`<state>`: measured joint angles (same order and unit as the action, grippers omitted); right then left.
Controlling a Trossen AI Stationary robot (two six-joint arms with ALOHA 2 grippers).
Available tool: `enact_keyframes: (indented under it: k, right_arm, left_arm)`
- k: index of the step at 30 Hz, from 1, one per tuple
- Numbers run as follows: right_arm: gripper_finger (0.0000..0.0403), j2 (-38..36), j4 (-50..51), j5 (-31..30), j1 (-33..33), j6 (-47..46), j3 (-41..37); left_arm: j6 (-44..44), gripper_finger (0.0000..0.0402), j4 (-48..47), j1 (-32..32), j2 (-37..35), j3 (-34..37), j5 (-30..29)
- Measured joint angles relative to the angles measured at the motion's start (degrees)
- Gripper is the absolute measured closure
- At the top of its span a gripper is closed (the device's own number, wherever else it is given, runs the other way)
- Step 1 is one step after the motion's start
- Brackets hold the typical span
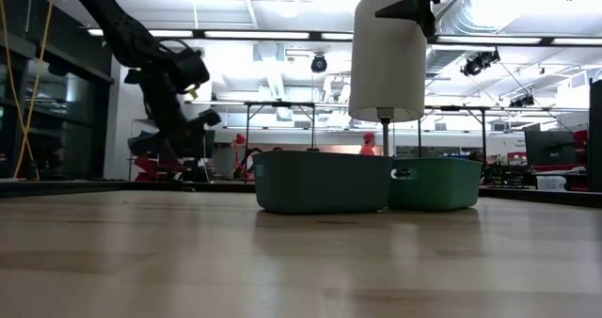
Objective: Sort batteries
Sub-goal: Put the black battery into the blue bin
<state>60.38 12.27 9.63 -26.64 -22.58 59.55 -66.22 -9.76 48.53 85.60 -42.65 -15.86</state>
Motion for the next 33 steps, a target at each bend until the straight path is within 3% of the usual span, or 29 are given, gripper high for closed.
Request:
enact_keyframes:
  k: [3,7,12,15,25,33]
  right_arm:
    - [0.0231,-0.02,0.0,0.13,0.0,1.54,0.0]
    - [0.0231,-0.01,-0.03,0.17,-0.04,3.14,0.0]
    - [0.0231,0.0,-0.02,0.34,-0.06,1.11,0.0]
    - [0.0231,0.0,0.0,0.35,-0.06,0.65,0.01]
    - [0.0231,0.0,0.14,0.3,-0.06,3.15,0.0]
    - [0.0231,0.0,0.47,0.27,-0.06,3.44,0.0]
  left_arm:
    - [-0.32,0.0215,-1.9,1.21,1.78,-1.24,2.65]
    - [5.67,0.0215,-7.52,1.27,8.16,-9.02,5.87]
    - [13.8,0.0215,-21.49,1.32,16.93,-21.7,3.37]
    - [14.25,0.0215,-23.36,2.23,19.86,-25.44,2.23]
    - [2.89,0.0216,-23.61,2.01,21.05,-23.44,1.73]
    - [-3.78,0.0216,-23.04,2.61,20.99,-22.51,-2.75]
